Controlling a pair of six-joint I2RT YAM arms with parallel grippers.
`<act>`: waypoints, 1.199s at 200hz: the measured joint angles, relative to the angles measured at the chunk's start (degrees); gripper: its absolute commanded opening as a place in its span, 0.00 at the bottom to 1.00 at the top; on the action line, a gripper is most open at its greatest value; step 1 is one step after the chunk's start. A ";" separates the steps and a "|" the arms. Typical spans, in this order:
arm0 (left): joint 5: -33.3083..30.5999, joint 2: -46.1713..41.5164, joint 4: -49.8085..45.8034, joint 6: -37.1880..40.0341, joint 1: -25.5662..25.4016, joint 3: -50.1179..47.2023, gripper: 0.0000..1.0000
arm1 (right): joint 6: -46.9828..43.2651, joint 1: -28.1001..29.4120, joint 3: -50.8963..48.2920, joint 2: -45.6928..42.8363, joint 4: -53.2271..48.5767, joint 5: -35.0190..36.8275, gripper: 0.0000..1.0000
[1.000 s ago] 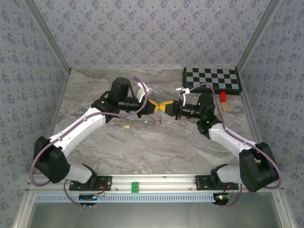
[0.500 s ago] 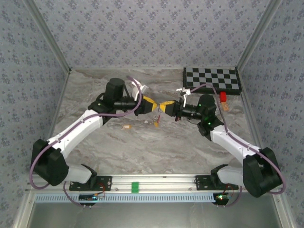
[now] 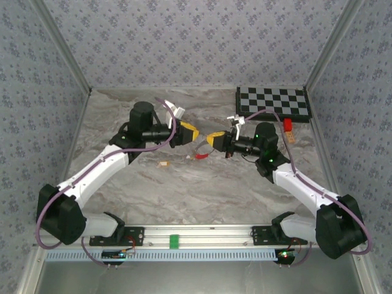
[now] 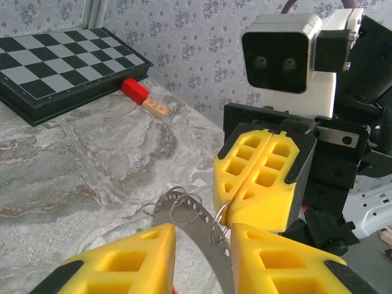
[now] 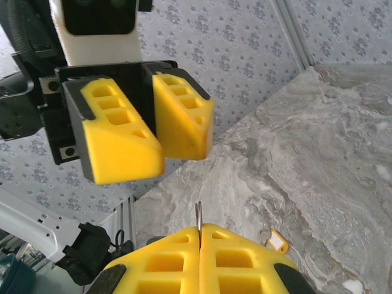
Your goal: Put the keys on the keyring
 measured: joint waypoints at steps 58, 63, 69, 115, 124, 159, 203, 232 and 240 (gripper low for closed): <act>-0.02 0.37 -0.02 0.02 0.00 0.00 0.28 | 1.64 0.39 6.88 1.51 -11.58 6.21 0.00; -0.11 0.37 -0.02 0.02 0.00 0.00 0.28 | 2.01 0.39 7.17 1.64 -12.22 6.64 0.00; -0.31 0.37 -0.02 0.02 0.00 0.00 0.28 | 2.58 0.39 7.48 1.81 -12.90 7.08 0.00; -0.90 0.37 -0.02 0.02 0.00 0.00 0.28 | 6.86 0.39 9.25 3.63 -17.51 9.07 0.00; -0.90 0.37 -0.02 0.02 0.00 0.00 0.28 | 7.61 0.39 9.53 3.72 -18.21 9.44 0.00; -1.25 0.39 -0.02 0.02 0.00 0.00 0.28 | 8.68 0.50 9.84 3.76 -18.62 9.62 0.00; -1.36 1.62 -0.02 -0.22 -0.07 0.00 0.28 | 7.50 0.98 9.84 3.76 -18.14 8.31 0.00; -2.60 2.97 -0.83 -0.42 -0.74 0.07 0.27 | 5.46 1.88 9.84 3.76 -18.23 8.28 0.00; -3.08 3.30 -0.94 -0.42 -1.07 0.13 0.27 | 5.07 2.08 9.84 3.76 -18.25 8.28 0.00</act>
